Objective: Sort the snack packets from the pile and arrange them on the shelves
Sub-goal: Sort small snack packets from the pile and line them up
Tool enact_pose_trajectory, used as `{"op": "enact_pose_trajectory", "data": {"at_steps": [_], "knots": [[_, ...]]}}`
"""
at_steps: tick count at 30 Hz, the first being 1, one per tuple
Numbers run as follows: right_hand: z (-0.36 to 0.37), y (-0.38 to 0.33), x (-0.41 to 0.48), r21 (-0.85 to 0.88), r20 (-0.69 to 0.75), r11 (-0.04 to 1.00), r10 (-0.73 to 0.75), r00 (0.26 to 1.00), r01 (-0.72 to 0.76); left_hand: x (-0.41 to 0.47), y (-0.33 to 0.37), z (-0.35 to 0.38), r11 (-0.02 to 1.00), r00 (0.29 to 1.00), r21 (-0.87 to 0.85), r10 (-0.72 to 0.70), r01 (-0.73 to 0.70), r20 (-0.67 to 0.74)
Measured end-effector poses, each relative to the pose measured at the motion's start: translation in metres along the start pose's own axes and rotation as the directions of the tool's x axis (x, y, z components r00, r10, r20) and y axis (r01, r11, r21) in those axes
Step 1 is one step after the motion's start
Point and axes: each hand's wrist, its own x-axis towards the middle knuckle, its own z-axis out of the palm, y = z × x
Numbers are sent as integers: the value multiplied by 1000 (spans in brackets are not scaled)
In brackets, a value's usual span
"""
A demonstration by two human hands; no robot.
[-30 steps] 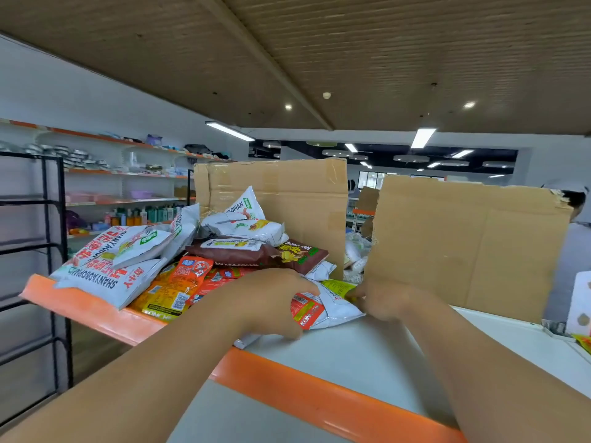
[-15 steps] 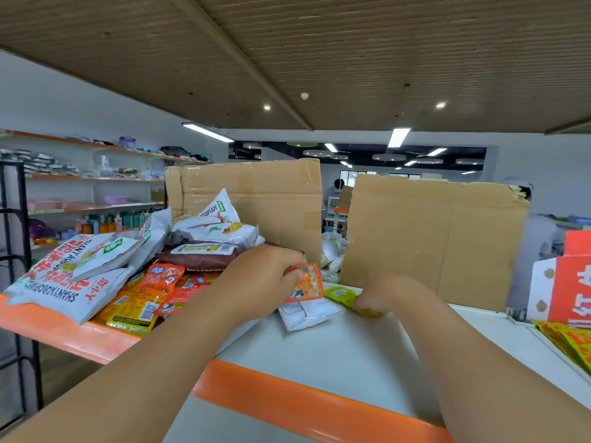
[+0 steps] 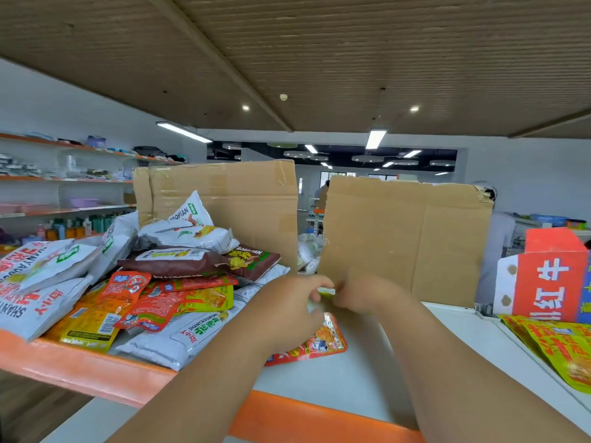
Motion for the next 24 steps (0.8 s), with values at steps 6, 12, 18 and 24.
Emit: {"op": "enact_pose_trajectory", "data": {"at_steps": [6,12,18,24], "knots": [[-9,9,0,-21,-86,998,62,994,-64,-15,10,-3,976,992,196,80,-98,99],[-20,14,0,-26,-32,990,138,990,-138,-24,28,-1,969,940,115,179,-221,291],[-14,16,-1,-50,76,993,112,991,-109,-39,34,6,968,939,-27,249,-250,237],[-9,13,-12,-190,153,981,59,986,-30,-42,28,14,992,990,88,83,-93,110]]}}
